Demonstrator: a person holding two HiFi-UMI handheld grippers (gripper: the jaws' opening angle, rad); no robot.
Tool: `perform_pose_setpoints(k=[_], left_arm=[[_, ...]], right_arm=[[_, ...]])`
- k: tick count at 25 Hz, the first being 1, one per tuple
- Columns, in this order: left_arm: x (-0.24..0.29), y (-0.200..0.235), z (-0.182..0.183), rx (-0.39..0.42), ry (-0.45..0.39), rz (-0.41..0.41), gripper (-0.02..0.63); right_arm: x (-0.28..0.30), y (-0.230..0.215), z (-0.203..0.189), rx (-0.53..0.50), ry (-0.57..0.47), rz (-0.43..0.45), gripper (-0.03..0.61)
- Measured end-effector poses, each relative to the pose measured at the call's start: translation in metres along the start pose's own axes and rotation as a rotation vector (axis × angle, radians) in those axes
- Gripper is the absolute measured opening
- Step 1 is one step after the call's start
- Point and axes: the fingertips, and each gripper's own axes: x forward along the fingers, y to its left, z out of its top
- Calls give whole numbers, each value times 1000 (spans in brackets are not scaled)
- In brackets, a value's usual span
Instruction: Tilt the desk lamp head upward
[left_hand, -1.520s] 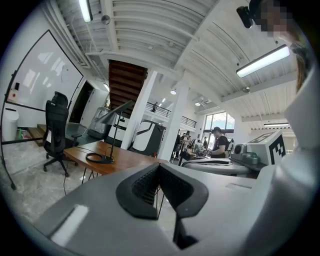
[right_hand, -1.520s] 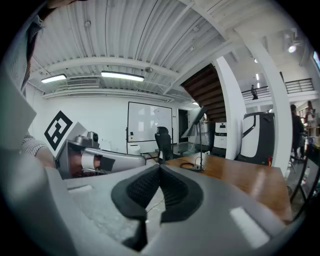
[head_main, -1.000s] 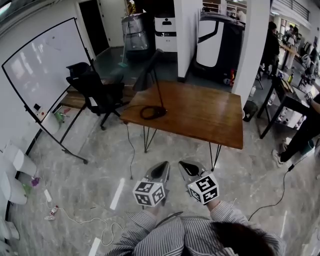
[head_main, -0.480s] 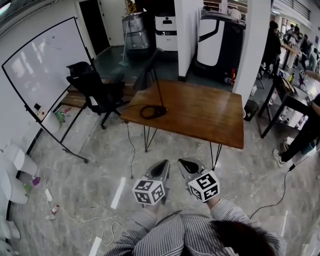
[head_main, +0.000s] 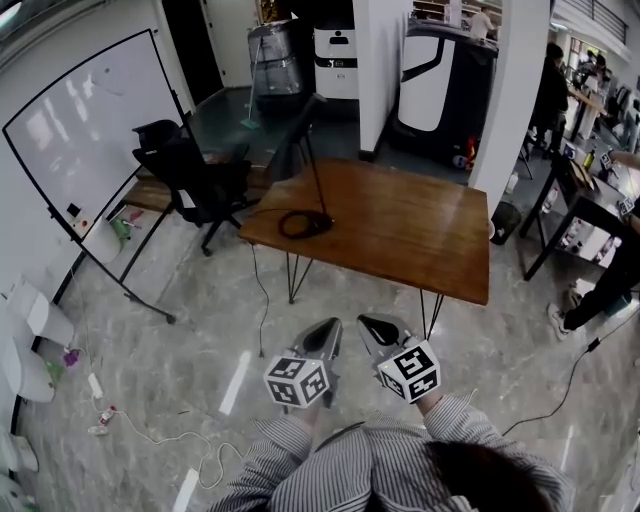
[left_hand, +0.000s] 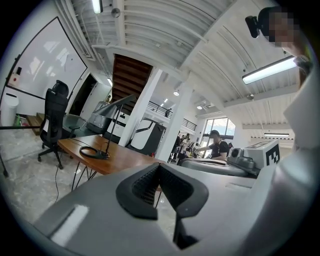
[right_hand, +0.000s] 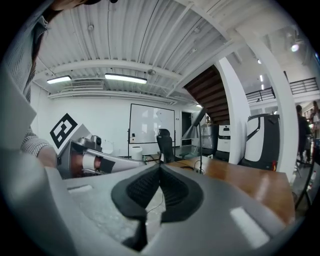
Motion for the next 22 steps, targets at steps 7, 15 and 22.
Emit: perform_pose_setpoints(k=[7,15,22], left_arm=[[25,16,4,-4,-23,27,-12],[75,69,22,-9,-22,14,-12],[134,131,62,-9,-1,-36,-12]], right_arm=[[15,-21,-11,-13,29,13,2],[73,-65,-11,-22,24,-32,2],[161,-114,11,-21,15,-45,2]])
